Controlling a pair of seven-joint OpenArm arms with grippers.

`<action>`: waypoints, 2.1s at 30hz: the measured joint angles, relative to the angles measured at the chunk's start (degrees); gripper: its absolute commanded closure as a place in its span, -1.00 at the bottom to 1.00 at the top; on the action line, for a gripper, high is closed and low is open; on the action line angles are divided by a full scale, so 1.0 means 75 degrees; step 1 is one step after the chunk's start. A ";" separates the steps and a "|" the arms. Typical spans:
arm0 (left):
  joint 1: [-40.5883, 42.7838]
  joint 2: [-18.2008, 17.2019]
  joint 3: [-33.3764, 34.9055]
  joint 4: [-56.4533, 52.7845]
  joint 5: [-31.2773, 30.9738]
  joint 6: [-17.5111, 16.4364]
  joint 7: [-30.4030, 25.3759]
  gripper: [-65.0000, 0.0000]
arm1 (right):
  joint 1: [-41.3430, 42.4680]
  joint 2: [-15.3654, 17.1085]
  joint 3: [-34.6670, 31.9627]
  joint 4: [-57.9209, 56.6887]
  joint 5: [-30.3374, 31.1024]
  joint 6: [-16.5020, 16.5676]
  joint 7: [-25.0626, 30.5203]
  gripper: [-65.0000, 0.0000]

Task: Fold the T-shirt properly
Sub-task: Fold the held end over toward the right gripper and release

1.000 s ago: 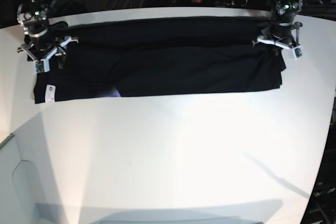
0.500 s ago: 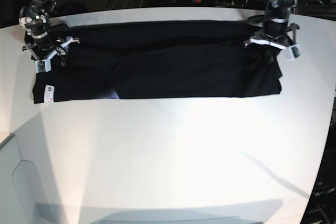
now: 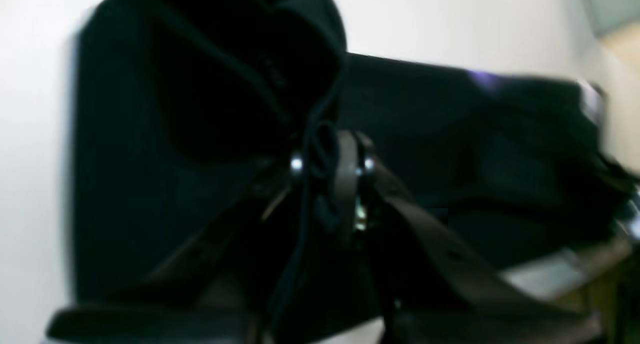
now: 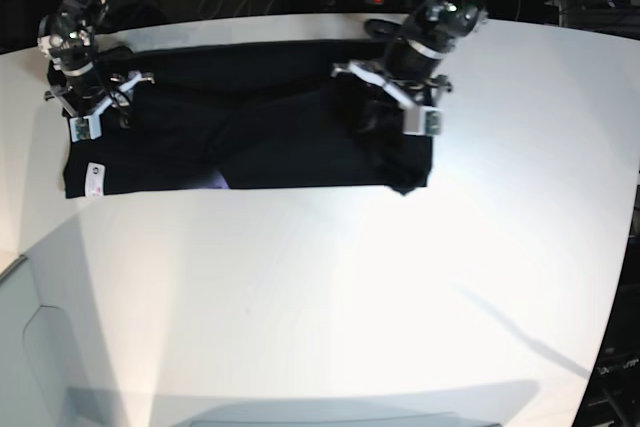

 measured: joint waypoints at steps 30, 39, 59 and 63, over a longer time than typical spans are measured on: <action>-0.2812 -0.0286 0.3926 -0.1775 0.0017 0.0096 0.0114 1.00 | -0.0003 -0.0006 0.0000 0.0015 0.0000 0.0003 -0.0003 -0.01; -0.2973 -0.0050 0.3969 -0.2090 0.0015 0.0093 0.0122 1.00 | 0.0000 -0.0006 0.0000 0.0015 0.0000 0.0003 -0.0006 -0.01; -0.2664 -0.0434 0.3547 -0.0994 -0.0090 0.0003 0.0076 -0.35 | 0.0000 -0.0006 -0.0009 0.0023 0.0003 0.0003 -0.0003 -0.01; -0.2390 -0.0874 0.2734 -0.1040 -0.0026 0.0064 -0.0009 -0.35 | 0.0003 -0.0006 -0.0009 0.0055 -0.0035 0.0003 -0.0023 -0.01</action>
